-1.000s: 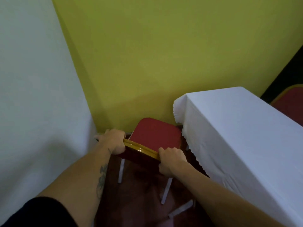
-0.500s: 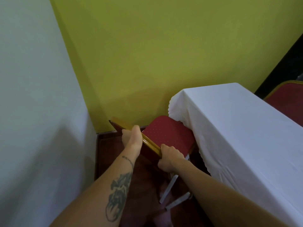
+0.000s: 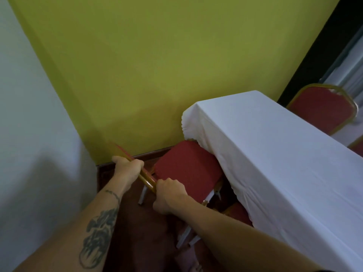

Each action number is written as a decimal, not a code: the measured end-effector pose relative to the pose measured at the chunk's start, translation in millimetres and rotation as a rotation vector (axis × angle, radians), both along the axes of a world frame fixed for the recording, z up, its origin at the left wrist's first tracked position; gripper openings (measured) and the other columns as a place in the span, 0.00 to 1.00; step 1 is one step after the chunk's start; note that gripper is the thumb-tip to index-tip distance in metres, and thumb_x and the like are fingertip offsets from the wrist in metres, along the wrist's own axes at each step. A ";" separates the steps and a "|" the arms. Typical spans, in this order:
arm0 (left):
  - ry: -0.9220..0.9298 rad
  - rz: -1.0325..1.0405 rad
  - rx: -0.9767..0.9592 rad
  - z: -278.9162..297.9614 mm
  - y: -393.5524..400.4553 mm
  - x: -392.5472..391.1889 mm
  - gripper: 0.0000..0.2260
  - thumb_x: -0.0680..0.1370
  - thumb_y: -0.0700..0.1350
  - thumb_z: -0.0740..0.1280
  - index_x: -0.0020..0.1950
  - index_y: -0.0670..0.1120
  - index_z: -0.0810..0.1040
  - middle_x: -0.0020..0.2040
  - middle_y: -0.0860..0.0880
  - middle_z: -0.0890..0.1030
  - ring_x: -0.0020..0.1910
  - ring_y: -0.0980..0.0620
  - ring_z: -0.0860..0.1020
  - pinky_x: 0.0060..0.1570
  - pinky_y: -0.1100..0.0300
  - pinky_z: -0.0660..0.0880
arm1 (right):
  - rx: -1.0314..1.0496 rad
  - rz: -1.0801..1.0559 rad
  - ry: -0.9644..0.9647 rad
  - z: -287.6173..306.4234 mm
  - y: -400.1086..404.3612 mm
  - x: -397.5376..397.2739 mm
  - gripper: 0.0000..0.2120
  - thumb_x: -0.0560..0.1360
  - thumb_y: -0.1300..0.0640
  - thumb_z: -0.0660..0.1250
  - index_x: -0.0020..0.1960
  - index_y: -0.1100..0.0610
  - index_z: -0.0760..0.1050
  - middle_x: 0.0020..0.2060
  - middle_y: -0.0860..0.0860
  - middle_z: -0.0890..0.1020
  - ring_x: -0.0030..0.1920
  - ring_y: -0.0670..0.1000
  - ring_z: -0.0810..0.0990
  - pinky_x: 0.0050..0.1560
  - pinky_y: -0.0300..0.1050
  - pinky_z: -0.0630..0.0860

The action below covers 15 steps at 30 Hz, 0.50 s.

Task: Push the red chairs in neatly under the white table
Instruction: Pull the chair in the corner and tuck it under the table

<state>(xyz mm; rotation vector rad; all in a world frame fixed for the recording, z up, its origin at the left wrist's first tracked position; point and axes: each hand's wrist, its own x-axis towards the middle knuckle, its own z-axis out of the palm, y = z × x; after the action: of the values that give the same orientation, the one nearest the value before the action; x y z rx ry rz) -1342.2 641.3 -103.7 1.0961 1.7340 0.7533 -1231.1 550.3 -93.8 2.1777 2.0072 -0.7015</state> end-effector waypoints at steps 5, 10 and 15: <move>0.008 -0.149 -0.014 2.8 6.7 -12.6 0.25 0.78 0.35 0.68 0.70 0.35 0.59 0.44 0.45 0.70 0.41 0.48 0.73 0.37 0.53 0.71 | -0.016 0.009 -0.003 -4.3 -0.1 -15.0 0.25 0.75 0.50 0.71 0.67 0.60 0.73 0.61 0.57 0.80 0.59 0.60 0.81 0.56 0.55 0.81; 0.013 -0.270 -0.051 7.2 23.6 -6.2 0.15 0.77 0.35 0.68 0.56 0.41 0.63 0.46 0.43 0.70 0.41 0.47 0.73 0.37 0.53 0.73 | -0.037 0.022 -0.022 0.5 9.9 -8.4 0.24 0.76 0.49 0.71 0.67 0.60 0.73 0.60 0.57 0.80 0.58 0.60 0.81 0.54 0.54 0.81; 0.010 -0.333 -0.065 8.6 44.2 7.9 0.18 0.75 0.37 0.70 0.59 0.41 0.64 0.49 0.42 0.71 0.45 0.45 0.74 0.49 0.44 0.77 | -0.015 -0.034 0.039 -3.2 18.9 10.0 0.24 0.78 0.44 0.66 0.68 0.58 0.70 0.62 0.57 0.79 0.61 0.62 0.79 0.57 0.55 0.75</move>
<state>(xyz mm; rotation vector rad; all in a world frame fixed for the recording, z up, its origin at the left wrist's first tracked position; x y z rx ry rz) -1334.3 685.5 -95.1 1.3034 1.5205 0.4815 -1221.1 569.2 -97.0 2.2110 1.9810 -0.7667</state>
